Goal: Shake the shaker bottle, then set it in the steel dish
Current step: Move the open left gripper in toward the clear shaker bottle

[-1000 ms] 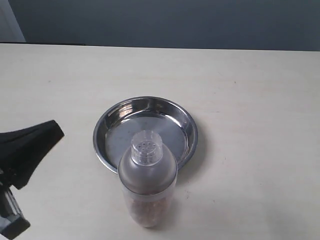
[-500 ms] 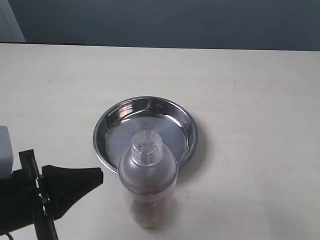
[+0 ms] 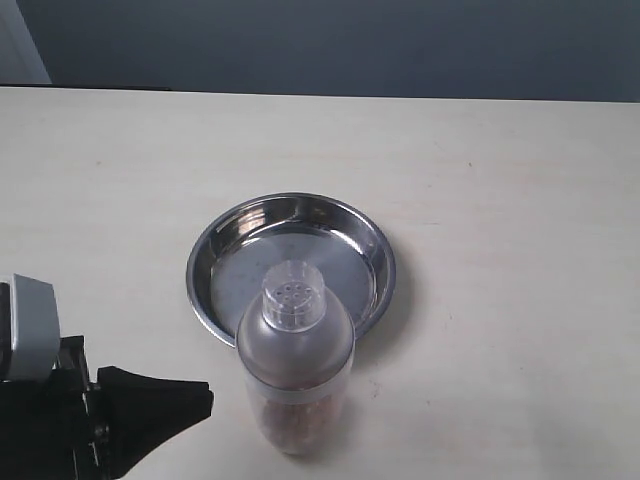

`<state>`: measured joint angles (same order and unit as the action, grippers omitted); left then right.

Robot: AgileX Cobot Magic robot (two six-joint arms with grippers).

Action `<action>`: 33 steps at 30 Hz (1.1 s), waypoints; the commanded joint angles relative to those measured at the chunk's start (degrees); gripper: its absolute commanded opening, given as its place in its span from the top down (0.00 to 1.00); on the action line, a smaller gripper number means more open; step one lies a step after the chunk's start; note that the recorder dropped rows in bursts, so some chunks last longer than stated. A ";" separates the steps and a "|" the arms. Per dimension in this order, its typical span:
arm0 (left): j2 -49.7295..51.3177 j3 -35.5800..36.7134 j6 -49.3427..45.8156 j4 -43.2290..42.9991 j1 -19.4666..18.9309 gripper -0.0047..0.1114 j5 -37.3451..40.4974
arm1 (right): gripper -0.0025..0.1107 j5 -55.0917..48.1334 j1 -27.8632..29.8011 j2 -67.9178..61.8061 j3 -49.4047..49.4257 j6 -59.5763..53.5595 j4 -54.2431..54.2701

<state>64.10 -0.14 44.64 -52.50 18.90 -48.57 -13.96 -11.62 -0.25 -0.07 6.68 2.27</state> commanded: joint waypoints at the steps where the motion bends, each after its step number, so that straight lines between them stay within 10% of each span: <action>1: 2.78 0.14 0.43 -0.12 0.61 0.74 -0.25 | 0.99 0.83 0.24 0.25 0.07 0.00 0.22; 8: 9.94 0.14 -3.37 -0.55 0.61 0.46 -6.64 | 0.99 0.83 0.24 0.25 0.07 0.00 0.22; 29: 14.19 0.14 -4.37 2.71 0.61 0.42 -9.70 | 0.99 0.74 0.24 0.25 0.07 0.00 0.22; 33: 14.19 0.14 -4.23 4.02 0.61 0.23 -7.58 | 0.99 0.74 0.24 0.25 0.07 0.00 0.22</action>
<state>78.12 -0.25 40.47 -50.21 18.90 -57.30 -13.96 -11.62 -0.25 -0.07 6.68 2.27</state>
